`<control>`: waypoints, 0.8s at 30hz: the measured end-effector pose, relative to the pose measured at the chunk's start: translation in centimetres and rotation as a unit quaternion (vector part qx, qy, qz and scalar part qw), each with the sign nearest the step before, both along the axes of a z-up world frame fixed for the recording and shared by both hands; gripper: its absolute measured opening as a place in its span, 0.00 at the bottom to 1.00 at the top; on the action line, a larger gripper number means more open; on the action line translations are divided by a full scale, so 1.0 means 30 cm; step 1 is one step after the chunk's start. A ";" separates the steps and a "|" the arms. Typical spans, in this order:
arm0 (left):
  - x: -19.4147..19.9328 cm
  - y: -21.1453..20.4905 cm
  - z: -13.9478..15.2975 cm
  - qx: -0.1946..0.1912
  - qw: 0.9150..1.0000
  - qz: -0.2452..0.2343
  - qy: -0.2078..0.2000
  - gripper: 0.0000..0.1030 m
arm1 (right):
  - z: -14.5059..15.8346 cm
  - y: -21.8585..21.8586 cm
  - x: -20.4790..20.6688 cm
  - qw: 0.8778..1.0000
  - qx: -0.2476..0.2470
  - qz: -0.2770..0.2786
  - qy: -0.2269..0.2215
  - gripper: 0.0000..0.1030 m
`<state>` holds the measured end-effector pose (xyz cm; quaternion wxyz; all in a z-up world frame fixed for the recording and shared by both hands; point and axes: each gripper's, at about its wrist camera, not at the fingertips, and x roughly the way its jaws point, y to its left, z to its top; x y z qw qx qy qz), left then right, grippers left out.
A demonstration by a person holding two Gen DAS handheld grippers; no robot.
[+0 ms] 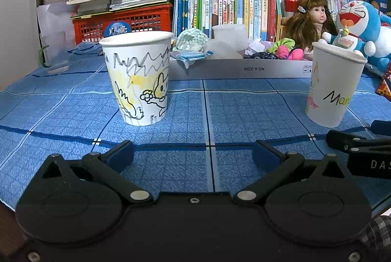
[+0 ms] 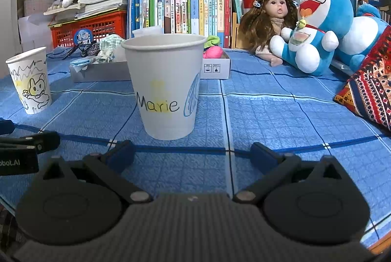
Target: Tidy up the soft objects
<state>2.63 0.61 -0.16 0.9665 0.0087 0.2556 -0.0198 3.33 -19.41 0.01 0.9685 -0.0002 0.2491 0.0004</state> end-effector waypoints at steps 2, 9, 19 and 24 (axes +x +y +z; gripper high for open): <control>-0.004 0.000 -0.002 0.000 1.000 0.000 -0.001 1.00 | 0.000 0.000 -0.001 1.000 0.000 0.001 0.000 1.00; -0.005 -0.001 -0.003 0.000 1.000 0.000 -0.001 1.00 | 0.000 -0.001 -0.003 1.000 0.000 0.003 -0.001 1.00; -0.010 0.002 -0.002 0.000 1.000 -0.004 -0.001 1.00 | -0.002 -0.002 -0.004 1.000 0.001 0.002 -0.003 1.00; -0.009 0.001 -0.002 0.000 1.000 -0.003 -0.001 1.00 | -0.002 -0.003 -0.004 1.000 0.001 0.002 -0.003 1.00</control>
